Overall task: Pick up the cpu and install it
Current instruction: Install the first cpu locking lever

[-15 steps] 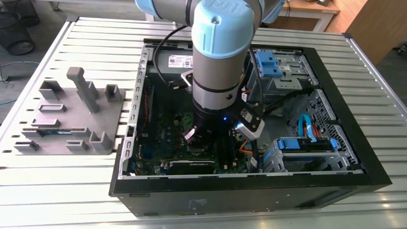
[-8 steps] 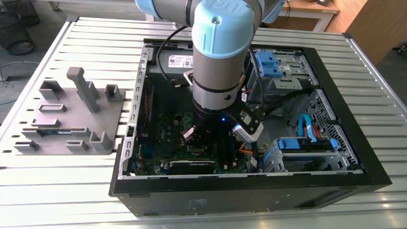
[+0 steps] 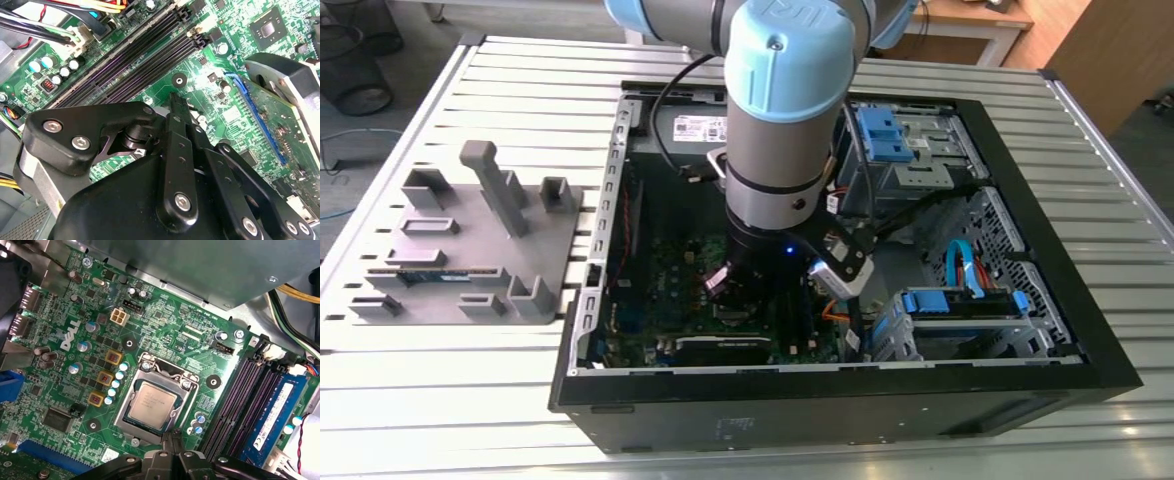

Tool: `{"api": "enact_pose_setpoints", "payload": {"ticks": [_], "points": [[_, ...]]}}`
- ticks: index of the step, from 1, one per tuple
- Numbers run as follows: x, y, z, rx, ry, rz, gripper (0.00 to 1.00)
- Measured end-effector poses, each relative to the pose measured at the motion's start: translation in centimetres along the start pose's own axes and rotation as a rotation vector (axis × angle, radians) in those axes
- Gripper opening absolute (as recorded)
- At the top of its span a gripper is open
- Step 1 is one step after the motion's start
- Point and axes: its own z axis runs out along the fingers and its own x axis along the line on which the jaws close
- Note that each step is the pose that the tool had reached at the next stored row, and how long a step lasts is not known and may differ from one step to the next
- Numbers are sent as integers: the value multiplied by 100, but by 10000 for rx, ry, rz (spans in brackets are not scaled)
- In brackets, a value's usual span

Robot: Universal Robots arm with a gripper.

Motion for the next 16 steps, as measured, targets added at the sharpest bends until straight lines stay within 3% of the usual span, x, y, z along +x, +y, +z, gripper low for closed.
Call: {"api": "enact_pose_setpoints", "payload": {"ticks": [16], "points": [[-41, -15, 50, 3, -2, 0, 11]]}}
